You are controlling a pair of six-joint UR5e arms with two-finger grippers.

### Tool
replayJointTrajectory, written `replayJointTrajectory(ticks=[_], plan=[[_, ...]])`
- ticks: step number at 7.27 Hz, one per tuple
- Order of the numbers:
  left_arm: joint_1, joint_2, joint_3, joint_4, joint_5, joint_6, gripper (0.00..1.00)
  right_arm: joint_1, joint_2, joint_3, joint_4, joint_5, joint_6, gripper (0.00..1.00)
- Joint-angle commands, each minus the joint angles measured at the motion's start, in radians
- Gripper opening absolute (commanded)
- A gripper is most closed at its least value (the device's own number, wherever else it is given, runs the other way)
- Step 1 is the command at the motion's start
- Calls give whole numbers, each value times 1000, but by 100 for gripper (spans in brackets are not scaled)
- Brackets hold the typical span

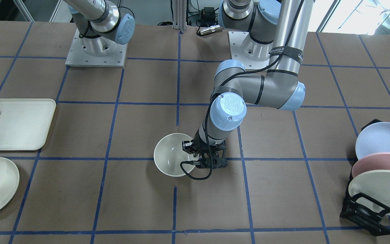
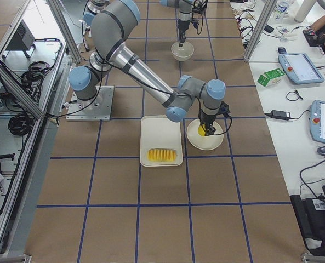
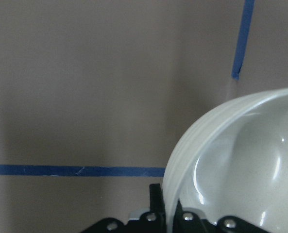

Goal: Place bowl and put lemon in it

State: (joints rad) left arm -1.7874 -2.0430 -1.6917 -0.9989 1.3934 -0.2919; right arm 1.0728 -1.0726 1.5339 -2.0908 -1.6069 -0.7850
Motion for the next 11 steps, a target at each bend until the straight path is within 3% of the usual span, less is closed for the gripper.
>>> replayJointTrajectory(ticks=[1,3,5,7,10,11], plan=[[8,33,18,25,6,31,83,95,-120,-5,153,4,167,0],[83,108,64,-105,9,89,88,252,-225,0,285,8,446,0],[181,191,180,-392,38,293,89,451,-259,3,299,27,714,0],[194,254,300,-596,154,351,89,641,-242,5,284,30,986,0],[191,328,322,-663,159,355,91,783,-155,8,177,30,1085,0],[191,313,322,-647,159,355,91,811,-103,9,70,30,1125,0]])
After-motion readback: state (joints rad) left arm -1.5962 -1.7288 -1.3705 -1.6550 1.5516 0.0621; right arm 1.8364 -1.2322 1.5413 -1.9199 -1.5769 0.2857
